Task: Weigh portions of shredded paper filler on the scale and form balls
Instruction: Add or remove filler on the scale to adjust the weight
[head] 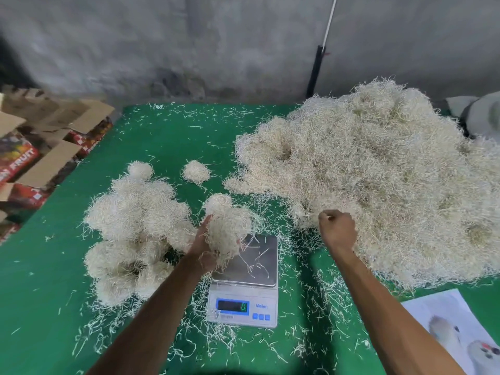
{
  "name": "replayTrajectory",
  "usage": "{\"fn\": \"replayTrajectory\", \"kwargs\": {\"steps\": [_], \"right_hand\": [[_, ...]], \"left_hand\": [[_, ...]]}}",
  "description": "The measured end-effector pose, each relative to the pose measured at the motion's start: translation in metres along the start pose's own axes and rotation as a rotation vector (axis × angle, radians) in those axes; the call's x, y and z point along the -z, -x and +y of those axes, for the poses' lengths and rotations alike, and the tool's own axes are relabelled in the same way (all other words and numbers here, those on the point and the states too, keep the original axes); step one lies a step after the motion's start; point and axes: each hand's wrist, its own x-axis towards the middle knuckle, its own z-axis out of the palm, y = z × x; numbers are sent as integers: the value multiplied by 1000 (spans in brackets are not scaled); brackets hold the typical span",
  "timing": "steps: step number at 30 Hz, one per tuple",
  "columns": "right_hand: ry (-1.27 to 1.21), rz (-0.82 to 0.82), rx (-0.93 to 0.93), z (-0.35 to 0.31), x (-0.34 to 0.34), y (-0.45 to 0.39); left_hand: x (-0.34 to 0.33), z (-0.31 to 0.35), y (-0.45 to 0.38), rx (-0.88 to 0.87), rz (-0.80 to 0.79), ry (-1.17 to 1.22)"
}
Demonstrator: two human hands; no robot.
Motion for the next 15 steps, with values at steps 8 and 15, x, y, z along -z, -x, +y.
{"fn": "replayTrajectory", "kwargs": {"steps": [8, 15], "right_hand": [[-193, -477, 261, -15, -45, 62], [-265, -637, 213, -9, -59, 89]], "left_hand": [[-11, -23, -18, -106, 455, -726], [17, -17, -12, -459, 407, -1000]]}}
